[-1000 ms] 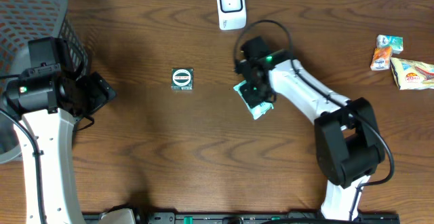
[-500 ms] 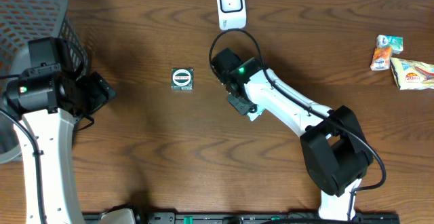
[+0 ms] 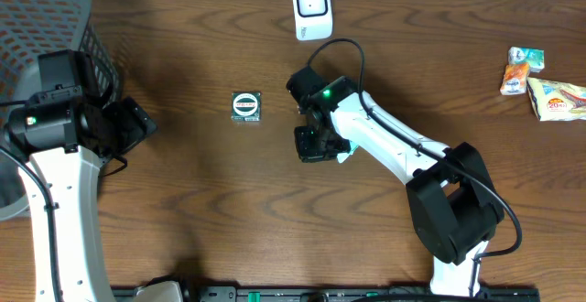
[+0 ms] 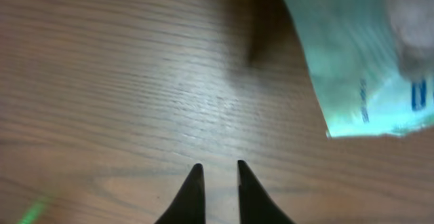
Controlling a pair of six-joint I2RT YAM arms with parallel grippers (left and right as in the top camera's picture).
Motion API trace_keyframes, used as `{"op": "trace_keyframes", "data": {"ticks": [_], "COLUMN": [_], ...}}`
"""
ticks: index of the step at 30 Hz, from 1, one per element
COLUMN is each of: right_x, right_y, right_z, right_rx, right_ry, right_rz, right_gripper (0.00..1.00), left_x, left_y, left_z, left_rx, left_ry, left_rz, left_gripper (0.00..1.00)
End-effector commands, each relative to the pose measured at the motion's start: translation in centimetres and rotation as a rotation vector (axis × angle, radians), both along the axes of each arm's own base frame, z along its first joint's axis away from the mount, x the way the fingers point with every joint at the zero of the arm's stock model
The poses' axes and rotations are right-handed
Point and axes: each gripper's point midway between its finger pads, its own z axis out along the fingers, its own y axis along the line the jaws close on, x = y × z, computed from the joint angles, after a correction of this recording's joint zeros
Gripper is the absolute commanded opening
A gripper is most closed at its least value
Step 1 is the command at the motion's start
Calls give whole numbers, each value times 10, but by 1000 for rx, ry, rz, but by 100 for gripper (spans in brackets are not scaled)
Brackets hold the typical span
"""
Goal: Scan the item barcode
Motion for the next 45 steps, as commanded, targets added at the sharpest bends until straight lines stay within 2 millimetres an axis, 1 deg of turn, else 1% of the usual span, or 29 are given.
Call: {"op": "trace_keyframes", "data": {"ticks": [1, 3, 7, 11, 15, 19, 22, 24, 26, 28, 29, 31, 34, 37, 38, 40, 42, 44, 45], "right_x": [1, -4, -18, -21, -7, 14, 29, 36, 39, 40, 40, 39, 41, 47, 51, 64, 78, 91, 93], "right_y": [-6, -11, -20, -26, -47, -68, -81, -88, -86, -76, -68, -62, -61, -60, -60, -63, -69, -74, -73], "right_z": [0, -5, -20, -29, -30, -29, -29, -28, -26, -21, -16, -8, 3, 10, 11, 15, 16, 18, 19], "right_rx": [-49, -68, -111, -127, -211, -257, -245, -225, -168, -77, -16, 36, 42, 36, 34, 1, -63, -131, -150], "right_ry": [3, 21, 66, 63, -19, -97, -118, -107, -70, -34, -20, -16, -38, -68, -84, -154, -237, -307, -326], "right_rz": [-199, -254, -358, -364, -379, -422, -468, -479, -412, -299, -219, -124, -14, -12, -4, 82, 212, 361, 432], "right_gripper": [14, 15, 12, 11, 13, 22, 21, 15, 13, 13, 14, 18, 25, 27, 30, 34, 44, 61, 64], "left_x": [-3, -3, -3, -3, -3, -3, -3, -3, -3, -3, -3, -3, -3, -3, -3, -3, -3, -3, -3], "left_y": [3, 3, 3, 3, 3, 3, 3, 3, 3, 3, 3, 3, 3, 3, 3, 3, 3, 3, 3], "left_z": [0, 0, 0, 0, 0, 0, 0, 0, 0, 0, 0, 0, 0, 0, 0, 0, 0, 0, 0], "left_rx": [13, 13, 13, 13, 13, 13, 13, 13, 13, 13, 13, 13, 13, 13, 13, 13, 13, 13, 13], "left_ry": [5, 5, 5, 5, 5, 5, 5, 5, 5, 5, 5, 5, 5, 5, 5, 5, 5, 5, 5], "left_rz": [14, 14, 14, 14, 14, 14, 14, 14, 14, 14, 14, 14, 14, 14, 14, 14, 14, 14, 14], "left_gripper": [98, 98, 97, 98, 98, 98, 98, 98, 98, 98, 98, 97, 98, 97, 97, 97, 97, 97, 97]}}
